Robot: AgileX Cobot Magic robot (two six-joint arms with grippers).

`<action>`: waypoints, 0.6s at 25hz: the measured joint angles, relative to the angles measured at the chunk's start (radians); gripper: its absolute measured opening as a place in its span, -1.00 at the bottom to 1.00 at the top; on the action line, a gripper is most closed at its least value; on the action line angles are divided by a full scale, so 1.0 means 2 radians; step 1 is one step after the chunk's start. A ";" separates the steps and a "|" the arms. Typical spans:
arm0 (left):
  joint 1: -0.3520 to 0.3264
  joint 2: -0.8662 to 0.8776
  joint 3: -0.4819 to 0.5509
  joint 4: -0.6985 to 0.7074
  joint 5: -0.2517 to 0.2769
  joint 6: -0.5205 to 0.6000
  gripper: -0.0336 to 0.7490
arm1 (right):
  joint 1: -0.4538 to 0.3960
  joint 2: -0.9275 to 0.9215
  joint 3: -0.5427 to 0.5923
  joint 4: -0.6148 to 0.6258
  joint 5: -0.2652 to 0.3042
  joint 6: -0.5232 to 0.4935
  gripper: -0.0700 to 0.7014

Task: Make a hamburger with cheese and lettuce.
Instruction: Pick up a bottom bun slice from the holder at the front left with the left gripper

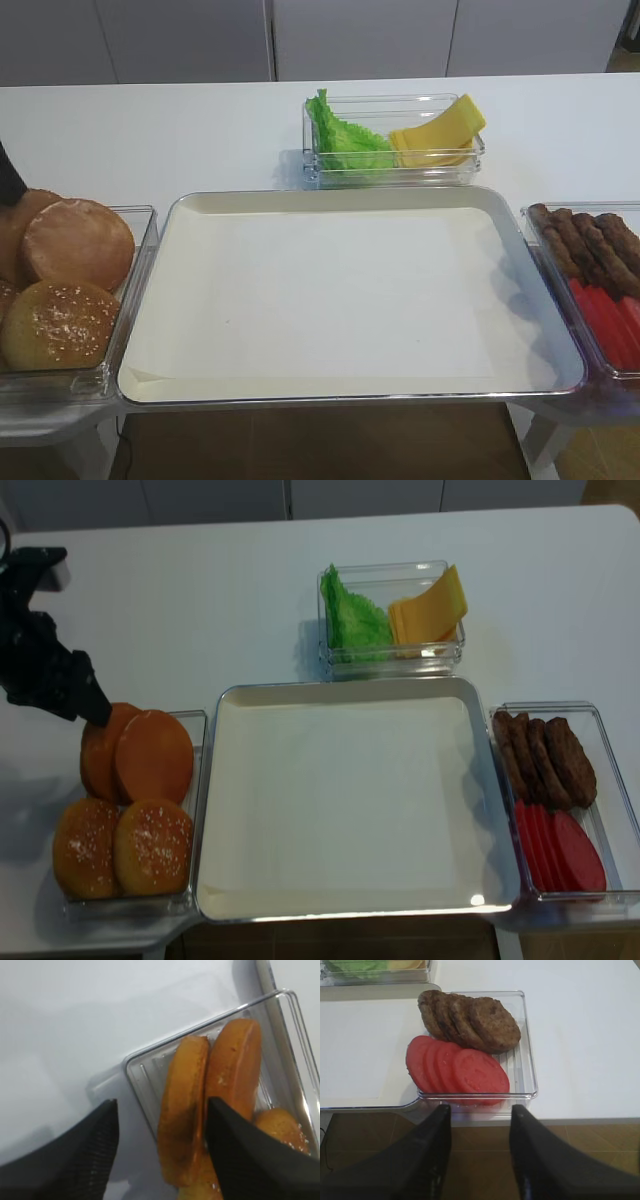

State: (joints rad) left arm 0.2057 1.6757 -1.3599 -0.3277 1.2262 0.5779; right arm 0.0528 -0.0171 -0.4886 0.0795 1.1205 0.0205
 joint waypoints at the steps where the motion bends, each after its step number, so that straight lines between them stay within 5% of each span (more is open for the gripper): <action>1: 0.000 0.000 0.000 -0.003 0.000 0.005 0.14 | 0.000 0.000 0.000 0.000 0.000 0.000 -0.06; 15: 0.000 0.020 0.000 -0.019 -0.002 0.024 0.07 | 0.000 0.000 0.001 0.000 0.000 0.000 -0.07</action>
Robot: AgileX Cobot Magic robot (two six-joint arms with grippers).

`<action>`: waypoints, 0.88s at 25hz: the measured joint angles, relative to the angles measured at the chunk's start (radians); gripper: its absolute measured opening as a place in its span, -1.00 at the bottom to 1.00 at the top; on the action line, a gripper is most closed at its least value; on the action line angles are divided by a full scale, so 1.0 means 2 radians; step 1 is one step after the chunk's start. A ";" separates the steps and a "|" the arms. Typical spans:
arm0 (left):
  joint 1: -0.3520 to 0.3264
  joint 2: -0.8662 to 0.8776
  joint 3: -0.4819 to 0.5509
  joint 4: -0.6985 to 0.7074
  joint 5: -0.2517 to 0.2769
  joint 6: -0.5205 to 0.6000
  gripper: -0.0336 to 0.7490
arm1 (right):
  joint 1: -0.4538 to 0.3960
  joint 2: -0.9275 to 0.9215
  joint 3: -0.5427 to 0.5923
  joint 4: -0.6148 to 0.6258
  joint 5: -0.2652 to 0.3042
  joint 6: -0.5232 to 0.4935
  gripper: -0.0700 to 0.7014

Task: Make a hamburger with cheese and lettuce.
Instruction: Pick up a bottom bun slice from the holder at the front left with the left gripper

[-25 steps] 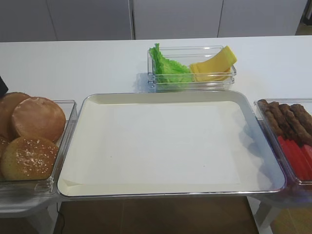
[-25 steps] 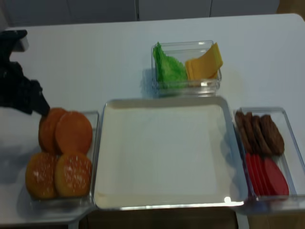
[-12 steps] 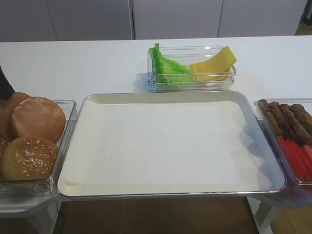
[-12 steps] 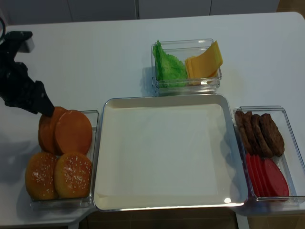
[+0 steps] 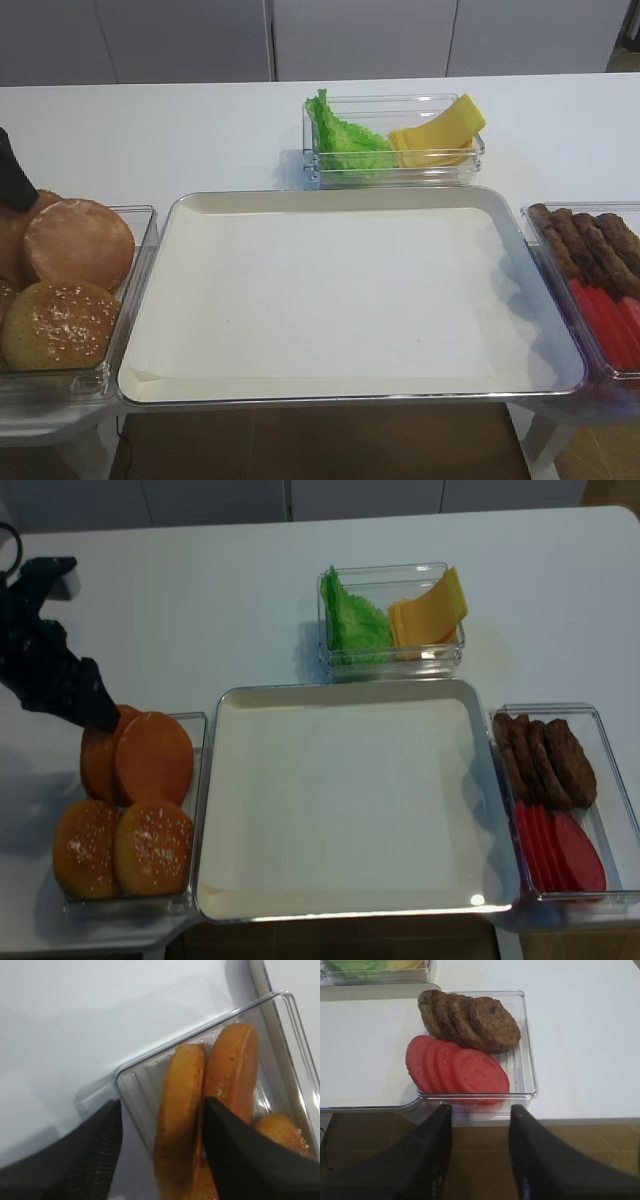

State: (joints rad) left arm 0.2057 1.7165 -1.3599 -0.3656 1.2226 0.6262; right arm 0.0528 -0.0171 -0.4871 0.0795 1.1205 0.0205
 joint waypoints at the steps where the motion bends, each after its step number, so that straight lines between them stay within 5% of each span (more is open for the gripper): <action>1: 0.000 0.000 0.000 0.000 0.000 0.000 0.07 | 0.000 0.000 0.000 0.000 0.000 0.000 -0.08; 22: -0.001 0.000 0.000 -0.002 0.000 0.001 0.06 | 0.000 0.000 0.000 0.000 0.000 -0.002 -0.28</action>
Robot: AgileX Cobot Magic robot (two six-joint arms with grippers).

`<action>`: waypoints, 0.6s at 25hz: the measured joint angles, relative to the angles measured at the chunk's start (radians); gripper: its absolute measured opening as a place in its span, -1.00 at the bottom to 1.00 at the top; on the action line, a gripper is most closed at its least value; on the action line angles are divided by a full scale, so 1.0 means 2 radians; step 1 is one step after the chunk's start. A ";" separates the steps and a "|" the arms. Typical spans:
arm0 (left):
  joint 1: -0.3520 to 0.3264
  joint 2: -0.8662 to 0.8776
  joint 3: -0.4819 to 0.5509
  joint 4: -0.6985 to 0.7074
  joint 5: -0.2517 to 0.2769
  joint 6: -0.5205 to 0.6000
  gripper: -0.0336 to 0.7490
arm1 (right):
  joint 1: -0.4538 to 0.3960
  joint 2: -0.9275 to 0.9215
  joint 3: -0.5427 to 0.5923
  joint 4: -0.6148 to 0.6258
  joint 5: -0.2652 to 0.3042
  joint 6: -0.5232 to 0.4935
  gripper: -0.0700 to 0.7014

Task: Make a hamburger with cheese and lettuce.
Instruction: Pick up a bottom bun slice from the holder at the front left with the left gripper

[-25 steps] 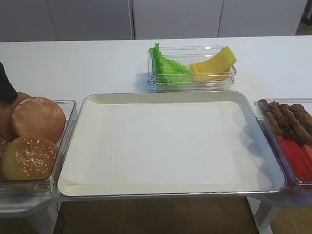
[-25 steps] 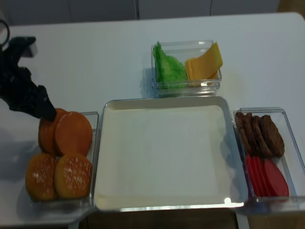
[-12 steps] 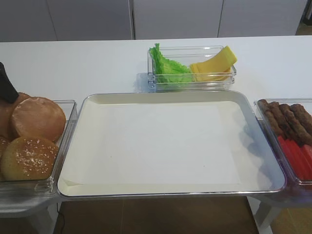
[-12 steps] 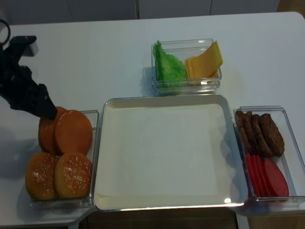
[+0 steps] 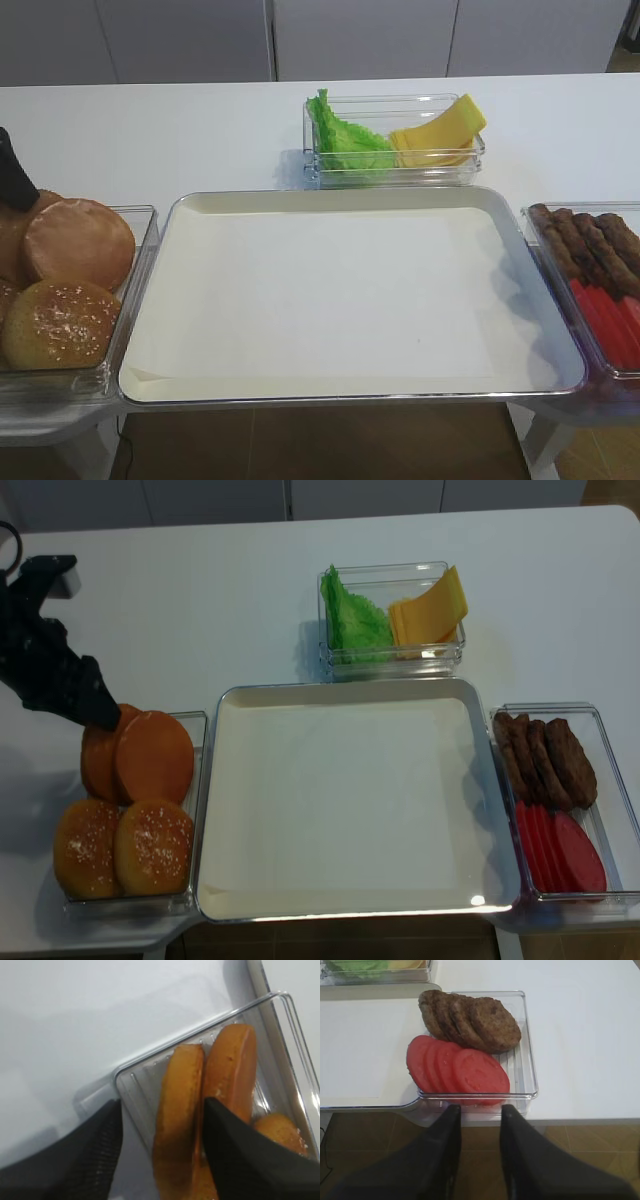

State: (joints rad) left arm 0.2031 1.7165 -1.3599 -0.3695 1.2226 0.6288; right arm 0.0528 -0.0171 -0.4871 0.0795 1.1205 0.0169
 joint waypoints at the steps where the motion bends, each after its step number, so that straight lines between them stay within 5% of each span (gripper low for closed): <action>1: -0.003 0.000 0.000 0.000 0.000 0.002 0.06 | 0.000 0.000 0.000 0.000 0.000 0.000 -0.28; 15: -0.016 0.000 0.000 0.017 0.000 0.008 -0.08 | 0.000 0.000 0.000 0.000 0.000 0.000 -0.29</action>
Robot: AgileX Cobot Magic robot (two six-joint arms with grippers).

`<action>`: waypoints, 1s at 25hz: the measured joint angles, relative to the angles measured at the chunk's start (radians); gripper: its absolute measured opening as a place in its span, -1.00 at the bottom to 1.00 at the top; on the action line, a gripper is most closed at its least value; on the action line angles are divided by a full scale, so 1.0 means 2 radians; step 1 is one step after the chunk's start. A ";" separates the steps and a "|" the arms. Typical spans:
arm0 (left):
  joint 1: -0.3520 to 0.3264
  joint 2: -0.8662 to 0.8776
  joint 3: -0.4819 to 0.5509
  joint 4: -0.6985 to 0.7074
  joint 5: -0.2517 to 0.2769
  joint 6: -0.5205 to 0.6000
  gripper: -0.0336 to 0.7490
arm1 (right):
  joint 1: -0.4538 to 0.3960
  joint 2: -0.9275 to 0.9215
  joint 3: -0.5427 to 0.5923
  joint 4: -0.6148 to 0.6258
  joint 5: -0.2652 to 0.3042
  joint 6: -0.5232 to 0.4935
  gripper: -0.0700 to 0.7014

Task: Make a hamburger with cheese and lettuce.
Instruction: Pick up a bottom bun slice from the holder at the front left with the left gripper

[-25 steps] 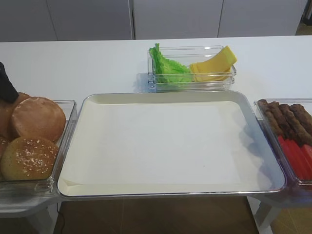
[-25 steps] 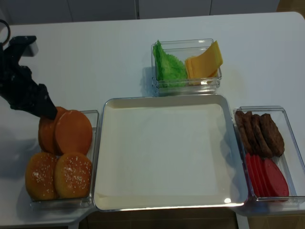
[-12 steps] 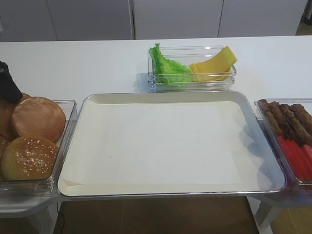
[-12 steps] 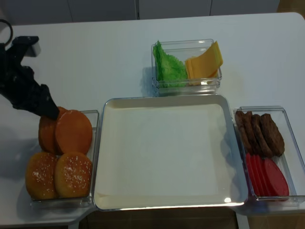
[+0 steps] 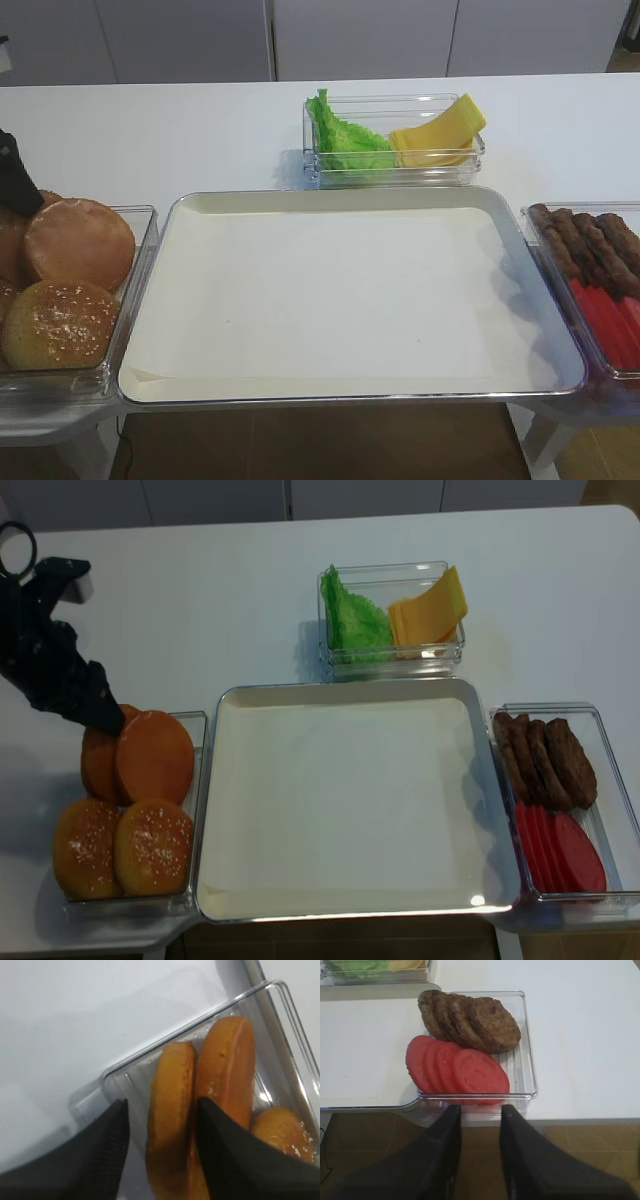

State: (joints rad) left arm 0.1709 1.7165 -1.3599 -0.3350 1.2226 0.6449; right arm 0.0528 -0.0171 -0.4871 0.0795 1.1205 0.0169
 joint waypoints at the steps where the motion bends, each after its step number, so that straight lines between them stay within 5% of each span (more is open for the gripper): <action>1: 0.000 0.000 0.000 0.000 0.000 0.000 -0.12 | 0.000 0.000 0.000 0.000 0.000 0.001 -0.29; 12: 0.000 0.000 0.000 -0.002 0.001 -0.001 -0.52 | 0.000 0.000 0.000 0.000 0.000 0.002 -0.29; 25: 0.000 -0.009 0.000 -0.003 0.002 -0.013 -0.55 | 0.000 0.000 0.000 0.000 0.000 0.002 -0.29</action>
State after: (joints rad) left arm 0.1709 1.6994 -1.3599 -0.3405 1.2263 0.6187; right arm 0.0528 -0.0171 -0.4871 0.0795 1.1205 0.0214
